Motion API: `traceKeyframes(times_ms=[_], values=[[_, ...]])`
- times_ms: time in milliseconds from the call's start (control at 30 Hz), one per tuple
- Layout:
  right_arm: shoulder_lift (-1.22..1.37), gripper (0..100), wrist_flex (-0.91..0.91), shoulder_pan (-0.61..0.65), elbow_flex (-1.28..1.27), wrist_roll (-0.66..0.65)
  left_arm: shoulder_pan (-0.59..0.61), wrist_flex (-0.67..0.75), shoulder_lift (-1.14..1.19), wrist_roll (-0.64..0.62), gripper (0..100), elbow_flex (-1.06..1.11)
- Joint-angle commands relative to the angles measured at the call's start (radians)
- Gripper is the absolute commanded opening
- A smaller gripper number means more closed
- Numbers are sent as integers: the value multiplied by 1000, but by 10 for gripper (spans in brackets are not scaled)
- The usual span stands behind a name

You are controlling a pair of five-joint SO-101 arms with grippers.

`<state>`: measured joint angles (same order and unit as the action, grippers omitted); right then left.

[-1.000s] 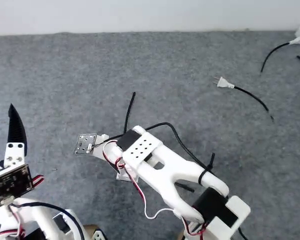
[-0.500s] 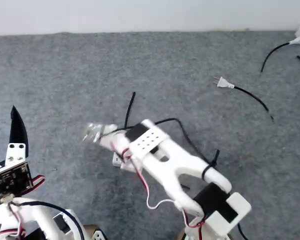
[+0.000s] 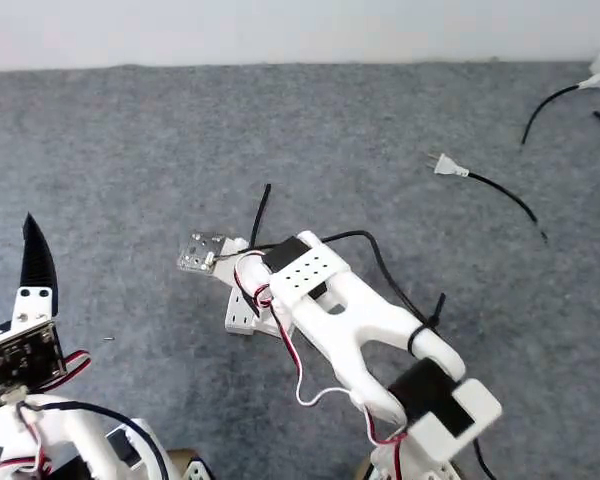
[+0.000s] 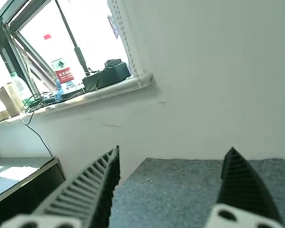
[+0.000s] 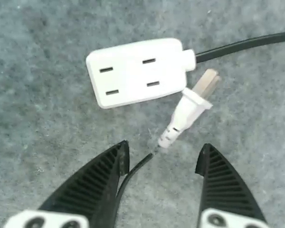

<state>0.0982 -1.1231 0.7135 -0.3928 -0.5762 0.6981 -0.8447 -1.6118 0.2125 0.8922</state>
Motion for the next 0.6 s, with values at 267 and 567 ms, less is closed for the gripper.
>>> traceKeyframes(times_ms=[267, 567], values=[[148, 241, 58, -16, 91, 87, -2, -14, 6, 8, 334, -5], [248, 241, 35, -27, 207, 87, 0, -14, 6, 8, 334, -5]])
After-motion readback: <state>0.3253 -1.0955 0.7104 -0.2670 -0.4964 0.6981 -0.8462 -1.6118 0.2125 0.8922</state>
